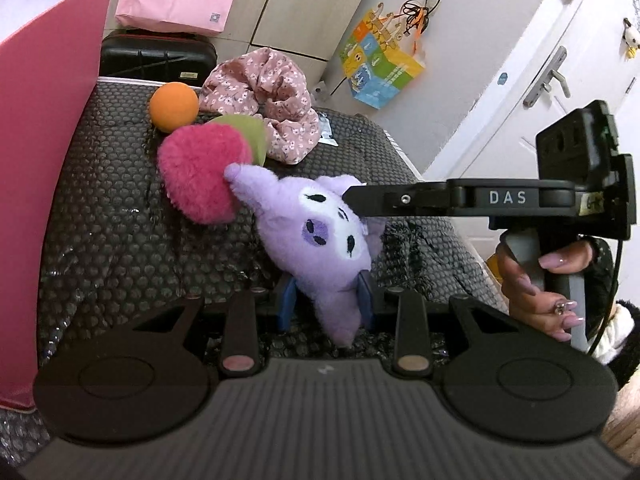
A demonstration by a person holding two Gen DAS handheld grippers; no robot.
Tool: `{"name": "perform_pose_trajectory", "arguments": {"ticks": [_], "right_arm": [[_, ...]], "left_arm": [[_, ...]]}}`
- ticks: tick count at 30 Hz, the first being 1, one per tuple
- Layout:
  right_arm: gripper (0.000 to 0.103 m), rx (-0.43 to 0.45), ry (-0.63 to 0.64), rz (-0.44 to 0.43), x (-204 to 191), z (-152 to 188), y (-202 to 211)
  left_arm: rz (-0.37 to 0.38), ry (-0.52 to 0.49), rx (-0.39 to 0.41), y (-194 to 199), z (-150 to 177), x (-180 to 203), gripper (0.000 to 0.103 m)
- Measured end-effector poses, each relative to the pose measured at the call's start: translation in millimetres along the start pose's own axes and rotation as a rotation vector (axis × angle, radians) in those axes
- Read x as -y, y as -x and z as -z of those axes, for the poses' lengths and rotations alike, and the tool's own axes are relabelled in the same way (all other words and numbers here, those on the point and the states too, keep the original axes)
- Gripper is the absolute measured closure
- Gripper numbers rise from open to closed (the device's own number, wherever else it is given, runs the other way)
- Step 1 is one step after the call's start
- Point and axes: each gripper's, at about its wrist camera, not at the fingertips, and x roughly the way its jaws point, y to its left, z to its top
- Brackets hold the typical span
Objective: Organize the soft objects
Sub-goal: 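Lift the purple plush with both grippers and carry it over the box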
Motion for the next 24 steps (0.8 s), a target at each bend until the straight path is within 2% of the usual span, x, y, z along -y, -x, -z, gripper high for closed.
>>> {"name": "perform_pose_trajectory", "arguments": {"ticks": [3,7,10,12,15,24], "right_arm": [[0.044,0.004,-0.01,-0.029,4,2,0],[0.044,-0.004,-0.012,-0.047,4,3,-2],[0.045,-0.005,-0.046,-0.078,6,5,0],[0.053,0.002,-0.059,-0.066,6,7,2],[0.061,0.022,-0.039,-0.031,-1,12,7],[0.063,0.035,-0.003,-0.03,-34,27,34]], "left_arm": [[-0.001,-0.009,0.004,-1,-1,1,0.072],[0.001,0.061,-0.045,-6,-12,-2,0.072],[-0.007,0.039,-0.049,-7,-13,1,0.072],[-0.005,0.032,-0.05,-6,-11,3,0.072],[0.033,0.043,-0.064,-2,-8,4,0.072],[0.1,-0.006,-0.065,33,2,9,0.072]]}}
